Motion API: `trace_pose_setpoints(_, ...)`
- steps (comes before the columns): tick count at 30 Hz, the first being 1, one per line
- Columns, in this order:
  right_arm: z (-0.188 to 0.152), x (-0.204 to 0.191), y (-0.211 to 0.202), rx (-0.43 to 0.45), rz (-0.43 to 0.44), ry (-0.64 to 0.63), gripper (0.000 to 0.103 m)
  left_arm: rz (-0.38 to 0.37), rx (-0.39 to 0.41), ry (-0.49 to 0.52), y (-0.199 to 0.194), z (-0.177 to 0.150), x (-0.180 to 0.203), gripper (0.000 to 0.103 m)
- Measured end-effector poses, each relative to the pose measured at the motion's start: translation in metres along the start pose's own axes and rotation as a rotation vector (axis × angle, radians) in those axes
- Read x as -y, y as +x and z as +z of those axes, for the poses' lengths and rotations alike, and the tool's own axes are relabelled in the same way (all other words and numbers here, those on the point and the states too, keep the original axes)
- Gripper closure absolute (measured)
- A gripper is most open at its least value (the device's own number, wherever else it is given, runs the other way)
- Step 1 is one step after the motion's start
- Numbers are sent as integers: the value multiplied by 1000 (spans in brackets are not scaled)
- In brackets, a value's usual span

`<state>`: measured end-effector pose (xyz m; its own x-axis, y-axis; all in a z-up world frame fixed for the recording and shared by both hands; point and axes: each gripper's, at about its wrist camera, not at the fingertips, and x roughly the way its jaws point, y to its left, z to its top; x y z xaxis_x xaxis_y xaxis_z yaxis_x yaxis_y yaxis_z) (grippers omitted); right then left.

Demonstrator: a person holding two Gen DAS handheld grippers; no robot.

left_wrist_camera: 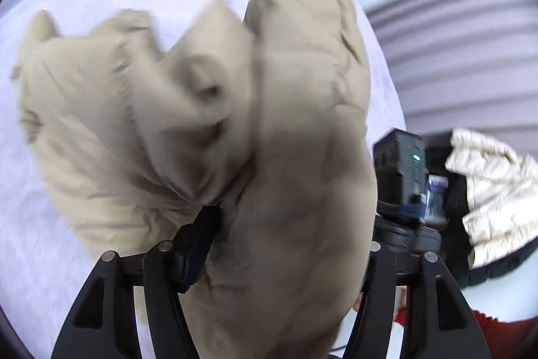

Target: Fold large clothes

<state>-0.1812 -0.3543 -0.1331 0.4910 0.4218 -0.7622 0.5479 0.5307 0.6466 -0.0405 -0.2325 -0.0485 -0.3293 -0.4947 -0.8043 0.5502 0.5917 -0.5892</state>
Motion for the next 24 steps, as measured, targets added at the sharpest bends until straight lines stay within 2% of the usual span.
trace_pose_setpoints(2,-9,19,-18,18,6,36,94,-88,-46,-17,28,8,4,23)
trace_pose_setpoints(4,-17,32,-32,28,8,60,94,-133,-56,-65,53,16,1,22)
trace_pose_setpoints(6,-27,41,-43,33,0,69,94,-123,-70,-76,71,24,6,22)
trace_pose_setpoints(9,-41,44,-62,37,-36,41,93,-76,-68,-37,82,37,18,22)
trace_pose_setpoints(10,-47,43,-70,39,-40,21,88,-61,-69,-28,82,38,22,22)
trace_pose_setpoints(11,-53,41,-81,45,-25,2,81,-51,-69,-24,83,37,24,22)
trace_pose_setpoints(12,-58,40,-91,53,0,-12,55,-43,-69,-22,84,37,26,22)
trace_pose_setpoints(13,-64,35,-100,63,33,-29,22,-37,-68,-21,87,36,33,22)
trace_pose_setpoints(14,-71,28,-109,76,75,-55,14,-29,-66,-20,88,42,37,22)
trace_pose_setpoints(15,-78,18,-115,78,118,-92,13,-23,-64,-18,87,35,42,22)
trace_pose_setpoints(17,-86,4,-114,56,150,-147,13,0,-66,-12,88,42,45,22)
trace_pose_setpoints(18,-86,-3,-109,50,136,-161,13,18,-61,-2,102,59,29,22)
trace_pose_setpoints(20,-80,-10,-93,54,84,-171,16,64,-5,56,85,65,39,22)
trace_pose_setpoints(21,-75,-13,-84,60,25,-170,36,95,36,87,69,62,35,22)
trace_pose_setpoints(22,-65,-20,-73,65,-29,-165,84,131,85,115,54,62,35,22)
trace_pose_setpoints(23,-60,-16,-70,73,-66,-149,90,181,153,139,37,58,37,22)
trace_pose_setpoints(24,-58,-11,-74,107,-72,-127,90,224,205,150,25,57,36,22)
